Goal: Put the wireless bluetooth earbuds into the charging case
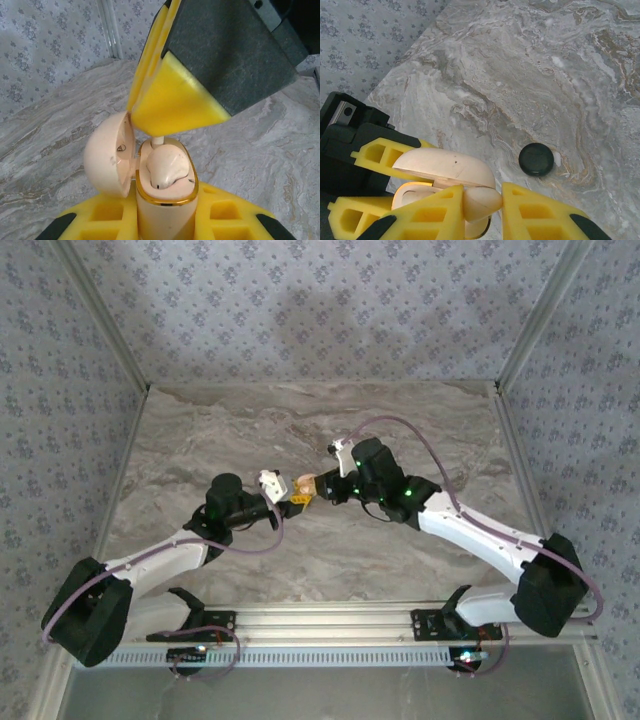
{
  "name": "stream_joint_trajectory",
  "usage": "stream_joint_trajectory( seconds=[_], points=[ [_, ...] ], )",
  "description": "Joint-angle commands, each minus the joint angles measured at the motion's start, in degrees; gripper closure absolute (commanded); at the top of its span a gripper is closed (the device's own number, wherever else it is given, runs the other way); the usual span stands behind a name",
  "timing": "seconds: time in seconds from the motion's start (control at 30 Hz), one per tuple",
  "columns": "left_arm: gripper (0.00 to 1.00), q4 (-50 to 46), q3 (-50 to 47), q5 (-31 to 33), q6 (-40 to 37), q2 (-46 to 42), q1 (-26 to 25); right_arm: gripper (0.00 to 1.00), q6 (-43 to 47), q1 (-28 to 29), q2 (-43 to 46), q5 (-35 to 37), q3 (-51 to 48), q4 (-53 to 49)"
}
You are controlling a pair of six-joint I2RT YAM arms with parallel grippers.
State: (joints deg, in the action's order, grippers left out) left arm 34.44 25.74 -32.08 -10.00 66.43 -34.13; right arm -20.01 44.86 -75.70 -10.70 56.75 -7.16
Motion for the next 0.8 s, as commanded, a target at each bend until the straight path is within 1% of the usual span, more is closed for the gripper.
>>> stream_joint_trajectory(
  seconds=[0.0,0.07,0.13,0.27,0.43,0.53,0.63,0.77],
  points=[
    [0.98,2.5,1.5,-0.6,0.3,-1.6,-0.1,0.76,1.0,1.0,-1.7,-0.9,1.7,-1.7],
    [0.98,2.4,1.5,-0.5,0.2,-1.7,-0.1,0.74,0.9,1.0,-1.9,-1.5,2.0,-1.6],
    [0.98,2.3,1.4,-0.4,0.2,-1.9,-0.1,0.70,0.7,1.0,-1.7,-1.8,2.2,-1.8],
    [0.98,2.3,1.3,-0.4,0.2,-1.8,-0.1,0.57,0.2,0.6,0.7,-2.0,1.5,-1.2],
    [0.98,2.3,1.2,-0.4,0.2,-1.8,-0.1,0.44,-0.9,-1.2,5.2,-4.9,-0.6,1.4],
    [0.98,2.5,1.2,-0.4,0.2,-1.8,-0.1,0.42,-1.7,-3.1,7.2,-7.5,-2.1,2.8],
    [0.98,2.6,1.2,-0.6,0.1,-1.8,-0.1,0.42,-3.7,-5.9,7.8,-11.5,-3.1,4.3],
    [0.98,2.7,1.2,-1.0,0.2,-1.8,-0.1,0.49,-6.0,-9.2,5.7,-16.5,-2.2,4.9]
  ],
)
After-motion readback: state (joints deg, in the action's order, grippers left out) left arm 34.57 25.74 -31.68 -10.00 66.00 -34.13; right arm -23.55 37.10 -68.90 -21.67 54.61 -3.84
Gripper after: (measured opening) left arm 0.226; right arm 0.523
